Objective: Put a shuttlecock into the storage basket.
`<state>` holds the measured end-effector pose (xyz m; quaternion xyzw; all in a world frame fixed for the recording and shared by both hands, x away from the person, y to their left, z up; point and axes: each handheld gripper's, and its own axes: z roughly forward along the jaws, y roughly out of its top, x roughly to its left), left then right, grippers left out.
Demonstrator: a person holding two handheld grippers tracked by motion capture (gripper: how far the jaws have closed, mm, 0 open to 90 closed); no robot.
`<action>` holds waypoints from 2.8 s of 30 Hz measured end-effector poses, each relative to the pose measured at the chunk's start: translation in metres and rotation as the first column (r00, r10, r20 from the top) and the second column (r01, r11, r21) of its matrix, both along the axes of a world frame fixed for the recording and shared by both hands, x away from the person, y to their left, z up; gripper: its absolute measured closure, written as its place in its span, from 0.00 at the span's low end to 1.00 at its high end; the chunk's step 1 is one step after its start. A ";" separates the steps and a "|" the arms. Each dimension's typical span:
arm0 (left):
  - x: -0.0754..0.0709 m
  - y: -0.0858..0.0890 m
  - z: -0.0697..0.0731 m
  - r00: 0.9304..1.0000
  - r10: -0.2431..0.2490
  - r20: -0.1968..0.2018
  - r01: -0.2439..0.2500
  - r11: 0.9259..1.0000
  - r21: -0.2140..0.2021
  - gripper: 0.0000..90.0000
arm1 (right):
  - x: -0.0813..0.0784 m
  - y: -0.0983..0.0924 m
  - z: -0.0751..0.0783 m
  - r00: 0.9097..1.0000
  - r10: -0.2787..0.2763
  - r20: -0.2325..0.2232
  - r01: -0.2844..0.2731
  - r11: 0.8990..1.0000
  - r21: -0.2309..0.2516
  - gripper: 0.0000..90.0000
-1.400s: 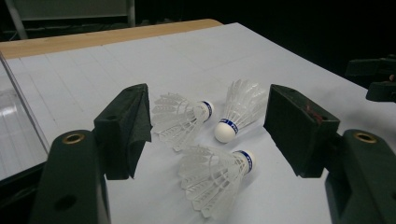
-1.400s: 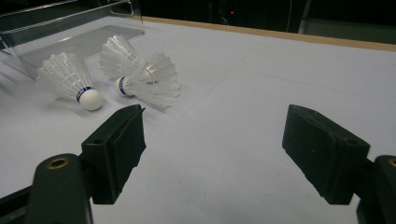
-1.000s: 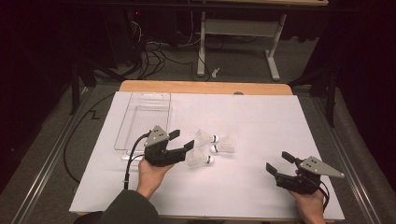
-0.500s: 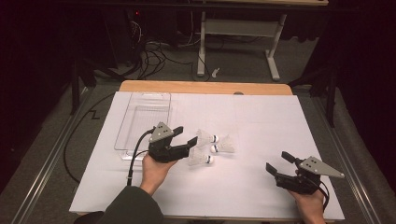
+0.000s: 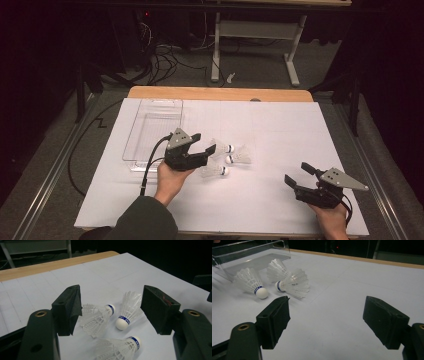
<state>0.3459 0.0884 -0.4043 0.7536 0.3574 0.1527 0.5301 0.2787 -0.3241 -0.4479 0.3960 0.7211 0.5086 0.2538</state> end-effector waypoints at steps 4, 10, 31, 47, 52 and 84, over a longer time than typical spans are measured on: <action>0.004 -0.004 0.002 1.000 0.001 0.003 -0.001 1.000 0.003 0.37 | 0.000 0.000 0.000 1.000 0.002 0.000 -0.002 1.000 0.001 0.24; 0.009 -0.009 0.005 1.000 0.012 0.011 -0.012 1.000 0.008 0.37 | 0.000 0.000 0.000 1.000 0.001 0.000 -0.001 1.000 0.004 0.24; 0.028 -0.030 0.009 1.000 -0.004 -0.006 0.005 0.999 0.050 0.38 | 0.000 0.000 0.000 1.000 0.002 0.000 -0.002 1.000 0.010 0.24; 0.036 -0.036 0.012 0.999 -0.001 -0.036 0.004 0.996 0.086 0.39 | 0.000 0.000 0.000 1.000 0.003 -0.001 -0.003 1.000 0.011 0.24; 0.038 -0.037 0.015 0.999 -0.003 -0.051 0.008 0.995 0.102 0.39 | 0.000 0.000 0.000 1.000 0.004 -0.002 -0.004 1.000 0.013 0.24; 0.060 -0.041 0.020 0.933 0.031 -0.358 0.068 0.963 0.261 0.47 | -0.001 0.001 0.001 1.000 0.005 0.003 -0.005 1.000 0.008 0.24</action>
